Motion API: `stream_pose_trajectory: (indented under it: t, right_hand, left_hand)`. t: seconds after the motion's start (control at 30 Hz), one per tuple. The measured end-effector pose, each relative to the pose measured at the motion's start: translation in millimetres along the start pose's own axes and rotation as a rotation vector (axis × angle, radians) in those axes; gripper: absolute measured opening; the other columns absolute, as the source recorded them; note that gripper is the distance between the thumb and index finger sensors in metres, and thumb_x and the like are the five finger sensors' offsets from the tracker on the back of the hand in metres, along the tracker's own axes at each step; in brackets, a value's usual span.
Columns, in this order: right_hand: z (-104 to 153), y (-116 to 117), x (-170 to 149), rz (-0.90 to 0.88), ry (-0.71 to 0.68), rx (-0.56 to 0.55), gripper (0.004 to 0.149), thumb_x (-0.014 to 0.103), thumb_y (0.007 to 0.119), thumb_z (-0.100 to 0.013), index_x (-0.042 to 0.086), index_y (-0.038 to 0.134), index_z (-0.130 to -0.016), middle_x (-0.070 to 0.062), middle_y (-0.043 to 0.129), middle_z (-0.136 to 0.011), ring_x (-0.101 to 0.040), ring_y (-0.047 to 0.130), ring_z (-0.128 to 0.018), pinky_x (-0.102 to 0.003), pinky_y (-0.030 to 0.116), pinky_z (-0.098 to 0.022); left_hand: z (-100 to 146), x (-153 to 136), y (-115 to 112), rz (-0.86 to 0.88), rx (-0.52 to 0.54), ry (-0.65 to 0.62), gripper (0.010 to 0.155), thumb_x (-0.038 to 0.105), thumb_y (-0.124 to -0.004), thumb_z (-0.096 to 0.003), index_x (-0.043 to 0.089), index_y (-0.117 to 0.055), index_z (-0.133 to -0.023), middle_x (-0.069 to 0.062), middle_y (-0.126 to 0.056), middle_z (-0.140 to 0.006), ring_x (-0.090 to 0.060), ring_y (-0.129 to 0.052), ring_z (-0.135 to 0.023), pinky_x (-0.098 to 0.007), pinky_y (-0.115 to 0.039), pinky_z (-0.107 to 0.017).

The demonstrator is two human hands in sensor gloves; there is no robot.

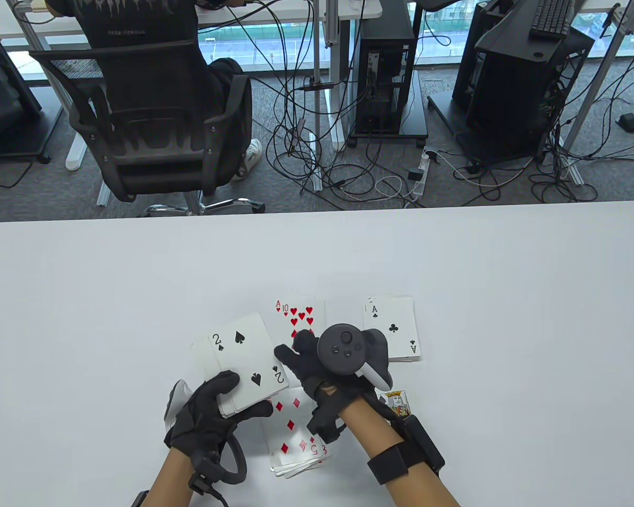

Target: Playing card suit sorting

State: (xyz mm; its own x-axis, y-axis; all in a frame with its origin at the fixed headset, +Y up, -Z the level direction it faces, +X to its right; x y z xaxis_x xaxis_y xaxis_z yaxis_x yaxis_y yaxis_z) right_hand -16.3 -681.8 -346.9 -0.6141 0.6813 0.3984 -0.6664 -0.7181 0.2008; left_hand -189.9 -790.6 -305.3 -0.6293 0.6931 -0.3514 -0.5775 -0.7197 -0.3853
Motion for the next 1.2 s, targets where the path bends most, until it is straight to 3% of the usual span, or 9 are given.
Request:
stream_pose_trajectory:
  t: [0.1,0.23,0.33,0.43,0.7,1.07,1.2]
  right_hand:
    - [5.2,10.6,7.8,0.018,-0.027,0.035,0.085,0.046,0.071,-0.053,-0.024,0.042,-0.091,-0.026,0.080,-0.064,-0.050,0.085,-0.054,-0.061,0.076,-0.039]
    - [7.9,19.0,14.1,0.082,-0.051,0.030,0.085,0.045,0.074,-0.051,-0.024,0.043,-0.089,-0.022,0.079,-0.062,-0.046,0.086,-0.053,-0.059,0.077,-0.038]
    - [10.2,18.0,13.9,0.058,-0.062,-0.044,0.075,0.041,0.077,-0.049,-0.020,0.053,-0.085,-0.016,0.084,-0.054,-0.038,0.091,-0.046,-0.053,0.082,-0.034]
    - [15.0,9.7,9.8,-0.019,-0.065,-0.172,0.057,0.033,0.078,-0.049,-0.016,0.067,-0.076,-0.012,0.090,-0.042,-0.030,0.096,-0.034,-0.048,0.086,-0.026]
    - [26.8,-2.1,-2.0,-0.067,-0.042,-0.229,0.042,0.023,0.068,-0.054,-0.015,0.073,-0.071,-0.010,0.094,-0.036,-0.028,0.099,-0.028,-0.045,0.088,-0.021]
    - [73.3,-56.8,-54.8,-0.120,0.104,-0.317,0.041,0.022,0.067,-0.054,-0.015,0.075,-0.070,-0.007,0.094,-0.031,-0.026,0.099,-0.022,-0.044,0.088,-0.017]
    - [96.1,-65.8,-83.1,-0.019,0.237,-0.183,0.041,0.021,0.068,-0.054,-0.017,0.076,-0.070,-0.008,0.094,-0.029,-0.026,0.099,-0.020,-0.044,0.088,-0.016]
  left_hand:
    - [-0.2,-2.7,-1.0,-0.007,-0.002,0.011,0.054,0.042,-0.064,-0.0644,0.034,-0.036,-0.109,-0.001,-0.050,-0.116,-0.033,-0.070,-0.103,-0.046,-0.079,-0.061]
    - [-0.8,-4.2,-3.4,-0.014,-0.016,0.018,0.054,0.042,-0.064,-0.0644,0.033,-0.036,-0.109,-0.001,-0.050,-0.115,-0.034,-0.070,-0.103,-0.046,-0.080,-0.061]
    - [-0.4,-4.6,-2.6,-0.029,-0.014,0.023,0.054,0.043,-0.064,-0.0643,0.034,-0.036,-0.109,-0.001,-0.050,-0.115,-0.033,-0.071,-0.102,-0.046,-0.080,-0.061]
    - [-0.8,-5.0,-5.2,-0.018,-0.033,0.019,0.054,0.043,-0.064,-0.0642,0.033,-0.037,-0.109,-0.001,-0.051,-0.115,-0.033,-0.072,-0.101,-0.046,-0.080,-0.060]
    - [-3.3,-9.6,-11.3,-0.030,-0.071,0.036,0.054,0.041,-0.065,-0.0639,0.033,-0.037,-0.109,-0.001,-0.051,-0.115,-0.034,-0.071,-0.102,-0.047,-0.080,-0.061]
    - [-2.9,-8.4,-12.7,-0.024,-0.063,0.031,0.054,0.042,-0.065,-0.0640,0.034,-0.037,-0.109,0.000,-0.052,-0.115,-0.033,-0.071,-0.102,-0.046,-0.080,-0.060]
    - [-2.7,-7.5,-12.8,-0.024,-0.058,0.026,0.054,0.042,-0.065,-0.0641,0.033,-0.037,-0.109,0.000,-0.051,-0.115,-0.033,-0.071,-0.102,-0.046,-0.080,-0.061]
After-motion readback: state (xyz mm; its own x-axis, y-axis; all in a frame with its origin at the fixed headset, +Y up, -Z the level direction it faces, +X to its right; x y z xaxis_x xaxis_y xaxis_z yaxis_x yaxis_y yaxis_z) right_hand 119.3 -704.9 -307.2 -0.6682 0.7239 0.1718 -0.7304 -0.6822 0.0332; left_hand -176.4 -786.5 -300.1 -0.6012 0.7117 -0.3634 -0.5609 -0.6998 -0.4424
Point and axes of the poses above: the tracker on the back of each hand, its own x axis roughly to the thumb side, its own z axis roughly from the fingertips to the wrist, y = z × x, the point moved 4 cm from there along -z, roughly from the wrist to the fingertips
